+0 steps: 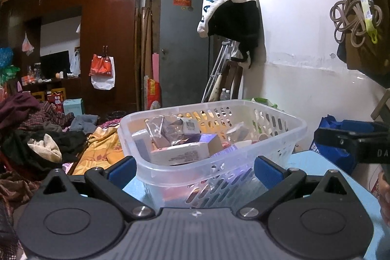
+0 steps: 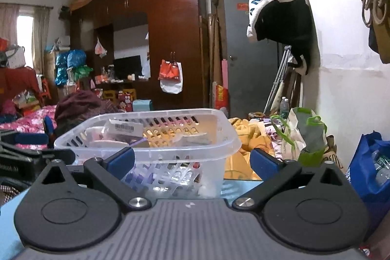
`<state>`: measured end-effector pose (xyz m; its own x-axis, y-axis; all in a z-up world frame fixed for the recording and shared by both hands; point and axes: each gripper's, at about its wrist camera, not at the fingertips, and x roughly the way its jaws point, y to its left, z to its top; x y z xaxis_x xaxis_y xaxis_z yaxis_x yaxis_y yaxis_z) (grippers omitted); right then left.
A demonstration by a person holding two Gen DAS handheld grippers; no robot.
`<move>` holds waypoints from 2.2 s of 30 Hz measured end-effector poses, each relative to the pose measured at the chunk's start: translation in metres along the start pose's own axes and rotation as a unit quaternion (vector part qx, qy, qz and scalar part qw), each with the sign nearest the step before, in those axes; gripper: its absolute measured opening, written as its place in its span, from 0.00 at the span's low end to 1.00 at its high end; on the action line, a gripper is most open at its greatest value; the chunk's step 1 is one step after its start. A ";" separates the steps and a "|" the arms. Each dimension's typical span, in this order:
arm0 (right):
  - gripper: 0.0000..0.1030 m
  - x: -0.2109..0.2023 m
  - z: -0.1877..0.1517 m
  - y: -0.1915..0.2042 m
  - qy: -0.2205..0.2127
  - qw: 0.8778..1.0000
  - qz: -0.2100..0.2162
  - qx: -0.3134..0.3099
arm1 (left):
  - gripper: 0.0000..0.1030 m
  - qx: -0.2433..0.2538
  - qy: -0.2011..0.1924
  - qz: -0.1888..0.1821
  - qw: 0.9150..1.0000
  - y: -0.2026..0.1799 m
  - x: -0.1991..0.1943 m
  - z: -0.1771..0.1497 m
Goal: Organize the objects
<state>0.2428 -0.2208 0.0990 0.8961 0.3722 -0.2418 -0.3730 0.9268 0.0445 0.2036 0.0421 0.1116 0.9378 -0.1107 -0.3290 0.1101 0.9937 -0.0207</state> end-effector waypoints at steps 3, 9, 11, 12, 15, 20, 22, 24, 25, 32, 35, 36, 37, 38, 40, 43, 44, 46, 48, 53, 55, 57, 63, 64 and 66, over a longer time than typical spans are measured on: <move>1.00 0.002 -0.003 -0.004 0.000 1.000 0.003 0.011 | 1.00 0.000 0.000 0.001 1.000 0.000 0.003 -0.001; 1.00 0.003 -0.007 0.000 -0.005 1.000 -0.012 -0.004 | 1.00 -0.011 -0.009 -0.002 1.000 0.003 0.007 -0.004; 1.00 0.003 -0.008 0.002 -0.007 1.000 -0.013 -0.012 | 1.00 -0.016 -0.016 -0.004 1.000 0.004 0.007 -0.004; 1.00 0.003 -0.009 0.002 -0.008 1.000 -0.010 -0.015 | 1.00 -0.017 -0.020 -0.006 1.000 0.005 0.007 -0.005; 1.00 0.004 -0.010 0.003 -0.011 1.000 -0.019 -0.021 | 1.00 -0.018 -0.021 -0.006 1.000 0.006 0.008 -0.005; 1.00 0.001 -0.010 0.000 -0.021 0.999 -0.020 -0.012 | 1.00 -0.014 -0.019 -0.002 1.000 0.006 0.010 -0.006; 1.00 0.002 -0.009 -0.001 -0.022 0.999 -0.023 -0.008 | 1.00 -0.013 -0.019 -0.001 1.000 0.006 0.011 -0.006; 1.00 0.002 -0.009 -0.002 -0.019 1.000 -0.020 -0.004 | 1.00 -0.013 -0.020 -0.002 1.000 0.006 0.010 -0.006; 1.00 0.001 -0.009 -0.003 -0.020 1.000 -0.018 -0.003 | 1.00 -0.014 -0.020 -0.003 1.000 0.006 0.010 -0.007; 1.00 0.002 -0.009 -0.004 -0.019 1.000 -0.016 0.003 | 1.00 -0.012 -0.021 -0.005 1.000 0.005 0.009 -0.008; 1.00 0.002 -0.009 -0.004 -0.020 1.000 -0.014 0.005 | 1.00 -0.011 -0.021 -0.006 1.000 0.005 0.009 -0.008; 1.00 0.002 -0.009 -0.005 -0.020 1.000 -0.014 0.006 | 1.00 -0.010 -0.021 -0.005 1.000 0.004 0.009 -0.008; 1.00 0.003 -0.010 -0.005 -0.020 1.000 -0.014 0.006 | 1.00 -0.009 -0.021 -0.004 1.000 0.003 0.009 -0.008; 1.00 0.002 -0.010 -0.005 -0.020 1.000 -0.014 0.005 | 1.00 -0.009 -0.021 -0.004 1.000 0.003 0.009 -0.008; 1.00 0.002 -0.010 -0.005 -0.020 1.000 -0.014 0.006 | 1.00 -0.010 -0.021 -0.003 1.000 0.002 0.009 -0.008; 1.00 0.003 -0.009 -0.005 -0.019 1.000 -0.013 0.006 | 1.00 -0.008 -0.023 -0.004 1.000 0.001 0.008 -0.009; 1.00 0.003 -0.010 -0.005 -0.019 1.000 -0.013 0.005 | 1.00 -0.007 -0.024 -0.004 1.000 0.000 0.007 -0.009; 1.00 0.003 -0.010 -0.005 -0.018 1.000 -0.013 0.004 | 1.00 -0.007 -0.025 -0.004 1.000 0.001 0.007 -0.009; 1.00 0.003 -0.011 -0.004 -0.018 1.000 -0.011 0.004 | 1.00 -0.007 -0.025 -0.004 1.000 0.001 0.007 -0.009; 1.00 0.003 -0.011 -0.004 -0.018 1.000 -0.012 0.003 | 1.00 -0.005 -0.026 -0.005 1.000 -0.001 0.006 -0.009; 1.00 0.002 -0.011 -0.004 -0.019 1.000 -0.011 0.004 | 1.00 -0.006 -0.026 -0.006 1.000 -0.001 0.005 -0.009; 1.00 0.002 -0.011 -0.004 -0.019 1.000 -0.011 0.004 | 1.00 -0.006 -0.026 -0.006 1.000 -0.002 0.005 -0.009; 1.00 0.002 -0.011 -0.004 -0.019 1.000 -0.011 0.003 | 1.00 -0.007 -0.027 -0.007 1.000 -0.003 0.004 -0.008; 1.00 0.002 -0.011 -0.003 -0.019 1.000 -0.010 0.003 | 1.00 -0.007 -0.028 -0.007 1.000 -0.003 0.004 -0.009; 1.00 0.002 -0.011 -0.003 -0.019 1.000 -0.011 0.002 | 1.00 -0.006 -0.028 -0.008 1.000 -0.003 0.004 -0.009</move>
<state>0.2428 -0.2238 0.0877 0.9125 0.3538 -0.2052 -0.3525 0.9348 0.0443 0.2044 0.0386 0.1021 0.9530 -0.1261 -0.2756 0.1205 0.9920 -0.0373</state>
